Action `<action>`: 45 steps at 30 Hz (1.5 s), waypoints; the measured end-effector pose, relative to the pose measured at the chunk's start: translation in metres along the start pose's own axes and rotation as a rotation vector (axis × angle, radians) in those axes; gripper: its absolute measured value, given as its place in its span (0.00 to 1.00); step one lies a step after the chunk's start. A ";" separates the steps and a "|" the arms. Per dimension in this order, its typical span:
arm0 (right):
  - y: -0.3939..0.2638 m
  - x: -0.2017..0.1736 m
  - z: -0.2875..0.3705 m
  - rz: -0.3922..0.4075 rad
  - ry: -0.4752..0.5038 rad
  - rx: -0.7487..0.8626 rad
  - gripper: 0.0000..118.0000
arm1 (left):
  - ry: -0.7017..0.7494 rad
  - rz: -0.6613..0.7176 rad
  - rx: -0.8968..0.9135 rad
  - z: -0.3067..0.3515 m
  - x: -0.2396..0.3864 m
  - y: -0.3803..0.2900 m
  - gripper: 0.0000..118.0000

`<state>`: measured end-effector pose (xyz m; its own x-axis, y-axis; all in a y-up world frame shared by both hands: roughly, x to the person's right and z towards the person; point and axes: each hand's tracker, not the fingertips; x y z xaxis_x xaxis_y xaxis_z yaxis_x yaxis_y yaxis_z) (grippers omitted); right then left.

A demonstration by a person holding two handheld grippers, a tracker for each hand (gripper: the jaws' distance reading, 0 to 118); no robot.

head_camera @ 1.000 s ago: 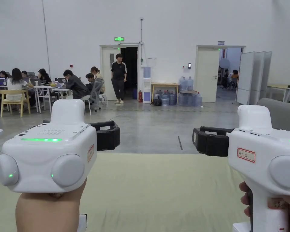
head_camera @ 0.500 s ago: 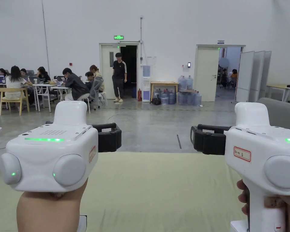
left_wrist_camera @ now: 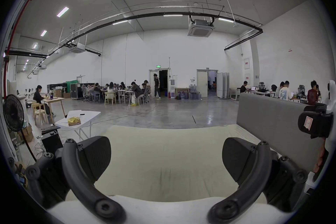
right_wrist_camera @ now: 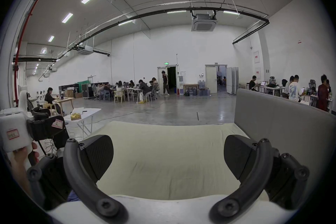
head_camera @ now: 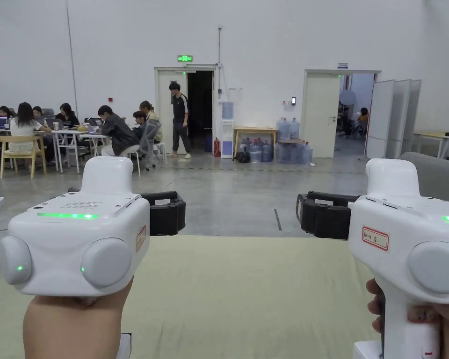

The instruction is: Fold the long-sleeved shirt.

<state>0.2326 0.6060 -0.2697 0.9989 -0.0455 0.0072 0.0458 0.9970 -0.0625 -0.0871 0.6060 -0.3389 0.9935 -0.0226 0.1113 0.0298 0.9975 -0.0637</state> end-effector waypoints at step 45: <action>0.005 -0.002 -0.004 -0.011 0.000 -0.001 1.00 | -0.023 -0.001 -0.007 0.003 0.004 0.004 1.00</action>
<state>0.2305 0.6105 -0.2738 0.9984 -0.0562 0.0075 0.0566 0.9964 -0.0631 -0.0833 0.6097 -0.3357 0.9907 -0.0220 0.1340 0.0317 0.9970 -0.0708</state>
